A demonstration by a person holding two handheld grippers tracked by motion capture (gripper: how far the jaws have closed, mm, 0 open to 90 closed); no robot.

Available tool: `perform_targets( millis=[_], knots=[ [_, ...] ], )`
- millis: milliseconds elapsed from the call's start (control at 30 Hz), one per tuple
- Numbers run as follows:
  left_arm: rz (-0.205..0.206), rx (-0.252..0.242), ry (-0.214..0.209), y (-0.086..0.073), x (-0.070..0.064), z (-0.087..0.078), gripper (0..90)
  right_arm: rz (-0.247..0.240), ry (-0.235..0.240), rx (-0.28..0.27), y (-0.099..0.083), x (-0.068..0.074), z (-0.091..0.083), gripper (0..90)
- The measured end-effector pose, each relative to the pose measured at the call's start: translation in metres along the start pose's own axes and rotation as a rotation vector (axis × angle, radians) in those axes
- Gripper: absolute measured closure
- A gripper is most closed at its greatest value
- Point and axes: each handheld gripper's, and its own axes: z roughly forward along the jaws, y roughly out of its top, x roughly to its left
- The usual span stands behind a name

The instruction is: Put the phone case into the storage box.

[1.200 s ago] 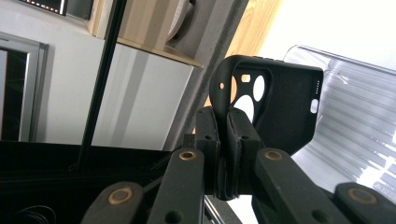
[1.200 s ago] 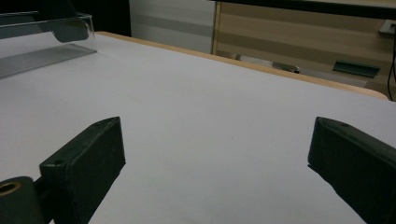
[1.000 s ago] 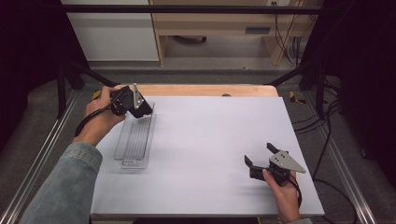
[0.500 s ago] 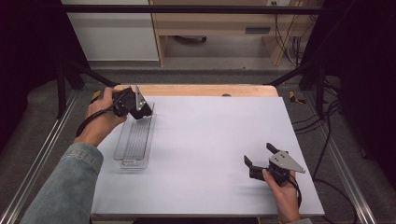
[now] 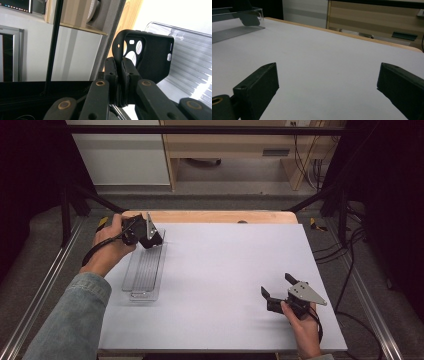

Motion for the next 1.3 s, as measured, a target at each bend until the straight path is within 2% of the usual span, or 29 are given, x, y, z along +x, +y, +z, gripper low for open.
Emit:
perform_targets(
  millis=[1300],
  knots=[
    [0.034, -0.011, -0.020, 0.0075, 0.0041, 0.0049, 83.9, 0.006, 0.003, 0.001, -0.0006, -0.0001, 0.0001, 4.0]
  ],
)
